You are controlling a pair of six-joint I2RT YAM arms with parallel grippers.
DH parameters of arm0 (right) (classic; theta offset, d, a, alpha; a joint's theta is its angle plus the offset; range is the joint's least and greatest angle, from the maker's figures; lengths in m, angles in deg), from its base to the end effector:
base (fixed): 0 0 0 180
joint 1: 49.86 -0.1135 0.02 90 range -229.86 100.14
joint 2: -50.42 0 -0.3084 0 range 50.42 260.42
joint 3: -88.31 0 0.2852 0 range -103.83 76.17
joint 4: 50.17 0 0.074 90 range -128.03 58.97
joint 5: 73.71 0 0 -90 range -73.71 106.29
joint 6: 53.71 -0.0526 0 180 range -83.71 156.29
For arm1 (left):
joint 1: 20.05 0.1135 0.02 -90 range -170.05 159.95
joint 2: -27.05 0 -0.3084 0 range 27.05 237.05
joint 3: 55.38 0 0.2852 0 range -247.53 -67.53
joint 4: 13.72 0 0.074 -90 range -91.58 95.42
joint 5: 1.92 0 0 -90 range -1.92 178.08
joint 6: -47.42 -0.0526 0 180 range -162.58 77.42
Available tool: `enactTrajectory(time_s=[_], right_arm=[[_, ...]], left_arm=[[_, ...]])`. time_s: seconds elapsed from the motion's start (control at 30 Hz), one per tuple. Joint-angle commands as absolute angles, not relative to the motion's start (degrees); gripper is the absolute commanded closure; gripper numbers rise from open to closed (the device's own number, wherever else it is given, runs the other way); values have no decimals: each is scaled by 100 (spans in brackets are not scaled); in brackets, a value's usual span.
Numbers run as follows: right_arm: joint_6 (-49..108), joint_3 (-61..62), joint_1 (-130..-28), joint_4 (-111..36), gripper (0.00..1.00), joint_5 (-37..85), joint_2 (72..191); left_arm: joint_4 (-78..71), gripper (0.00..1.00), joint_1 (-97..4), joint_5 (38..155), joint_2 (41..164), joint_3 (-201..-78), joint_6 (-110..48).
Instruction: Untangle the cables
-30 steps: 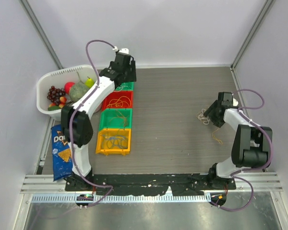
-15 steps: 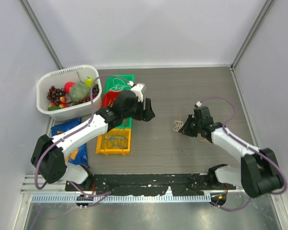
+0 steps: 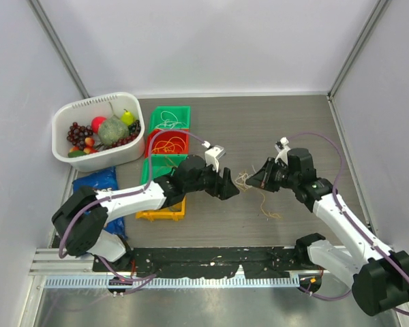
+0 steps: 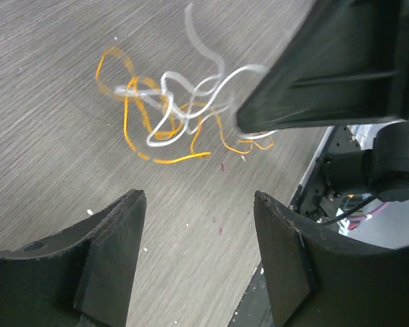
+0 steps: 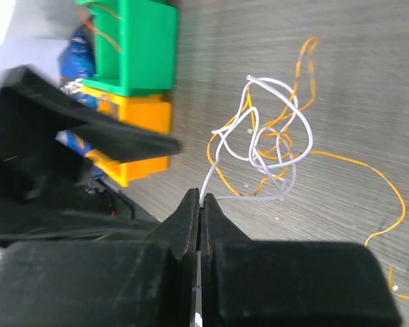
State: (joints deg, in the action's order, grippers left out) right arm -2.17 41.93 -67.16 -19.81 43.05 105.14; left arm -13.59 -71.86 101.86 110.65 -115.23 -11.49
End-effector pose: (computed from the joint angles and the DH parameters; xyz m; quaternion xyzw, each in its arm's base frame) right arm 0.2015 0.0876 0.2483 0.0626 0.8805 0.3813 0.2747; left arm 0.2134 -0.2915 0.2545 0.2140 0.8067 -0.4339 0.3394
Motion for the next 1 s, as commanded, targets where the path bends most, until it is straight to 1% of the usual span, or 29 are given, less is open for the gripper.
enactTrajectory(time_s=[0.0,0.03,0.13,0.2,0.3,0.37,0.4,0.43,0.47,0.57,0.63,0.67,0.83,0.87,0.9,0.97], right_arm=[[-282,3540,-6735,-1887,99,4941,10149],[-404,3495,-6735,-1939,99,5081,10131],[-703,3424,-6735,-2176,99,5407,10035],[-844,3477,-6735,-2326,99,5583,9999],[-862,3521,-6753,-2274,99,5601,9955],[-871,3538,-6761,-2247,99,5557,9903],[-854,3547,-6761,-2238,99,5514,9859],[-836,3530,-6761,-2177,99,5496,9850],[-836,3512,-6761,-2168,99,5504,9824],[-897,3425,-6779,-2124,99,5513,9727],[-932,3294,-6788,-2080,99,5461,9622],[-933,3240,-6788,-2063,99,5426,9595],[-1073,2609,-6788,-2168,99,5153,9428],[-1082,2503,-6797,-2177,99,5127,9410],[-1073,2362,-6788,-2177,99,5083,9419],[-1047,2203,-6788,-2177,99,5074,9428]], left_arm=[[-2688,29,-7164,9926,11213,-11271,-1200],[-2698,27,-7164,9733,11283,-11322,-1174],[-2417,27,-7164,9477,11529,-11700,-1130],[-2635,26,-7164,9475,11591,-11788,-1059],[-2996,22,-7164,9485,11591,-11780,-822],[-3058,21,-7164,9589,11556,-11754,-717],[-3128,18,-7164,9599,11512,-11684,-673],[-3198,18,-7164,9494,11451,-11588,-620],[-3225,23,-7164,9363,11398,-11508,-567],[-2945,51,-7164,9045,11389,-11516,-654],[-2594,65,-7164,9132,11529,-11753,-733],[-2488,69,-7164,9203,11608,-11832,-769],[-2698,82,-7164,9282,11697,-11614,-699],[-2715,82,-7164,9326,11662,-11561,-681],[-2768,79,-7164,9405,11618,-11491,-664],[-2917,67,-7164,9554,11486,-11350,-611]])
